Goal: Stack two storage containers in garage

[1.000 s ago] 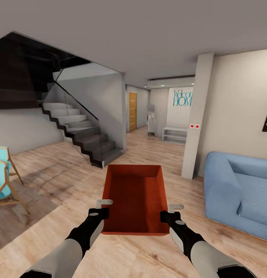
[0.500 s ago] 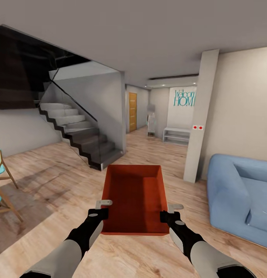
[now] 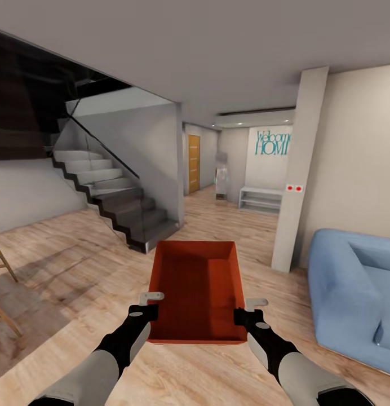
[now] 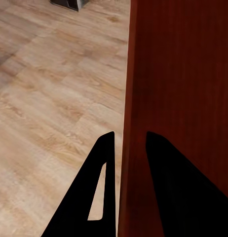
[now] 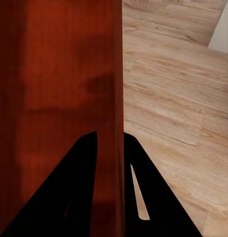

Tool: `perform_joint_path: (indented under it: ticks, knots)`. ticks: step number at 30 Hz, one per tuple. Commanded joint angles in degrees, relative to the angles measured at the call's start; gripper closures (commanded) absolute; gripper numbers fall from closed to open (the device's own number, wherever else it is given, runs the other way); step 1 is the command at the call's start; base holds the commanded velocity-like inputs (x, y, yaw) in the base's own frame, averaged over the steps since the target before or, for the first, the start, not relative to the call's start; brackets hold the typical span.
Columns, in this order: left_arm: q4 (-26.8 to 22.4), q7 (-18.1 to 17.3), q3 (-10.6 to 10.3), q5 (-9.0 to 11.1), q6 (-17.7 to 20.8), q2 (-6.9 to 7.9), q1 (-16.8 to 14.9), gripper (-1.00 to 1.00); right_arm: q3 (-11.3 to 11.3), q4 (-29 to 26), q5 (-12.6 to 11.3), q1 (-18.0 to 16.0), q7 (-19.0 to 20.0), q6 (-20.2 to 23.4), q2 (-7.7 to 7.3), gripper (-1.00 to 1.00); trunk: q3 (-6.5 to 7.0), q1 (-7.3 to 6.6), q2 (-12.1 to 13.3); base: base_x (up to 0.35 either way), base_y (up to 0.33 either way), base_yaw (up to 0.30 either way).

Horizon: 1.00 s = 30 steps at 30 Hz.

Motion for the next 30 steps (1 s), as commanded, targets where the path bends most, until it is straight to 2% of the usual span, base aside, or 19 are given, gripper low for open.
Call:
perform_joint_path:
  ticks: [1,12,13,30]
  knots:
    - [0.07,0.78,-0.15,0.38,0.48,0.11,0.01,1.0,0.16,-0.17,-0.27,-0.06,-0.08,-0.6,-0.03,1.0,-0.02,0.05,-0.04,0.322,0.0,0.0]
    - [0.13,0.8,-0.16,0.38,0.49,0.11,0.01,1.0,0.05,-0.17,-0.17,-0.06,0.01,-0.52,-0.03,1.0,-0.02,0.05,-0.04,0.322,0.0,0.0]
    - [0.13,0.81,1.89,0.38,0.49,0.11,0.01,1.0,-2.29,-0.17,1.35,-0.06,-0.02,-0.65,-0.03,1.0,-0.02,0.05,-0.04,0.322,0.0,0.0]
    - [0.13,0.81,1.89,0.38,0.49,0.11,0.01,1.0,-2.25,-0.17,1.58,-0.15,-0.08,-0.62,0.06,1.0,-0.02,0.05,-0.04,0.322,0.0,0.0]
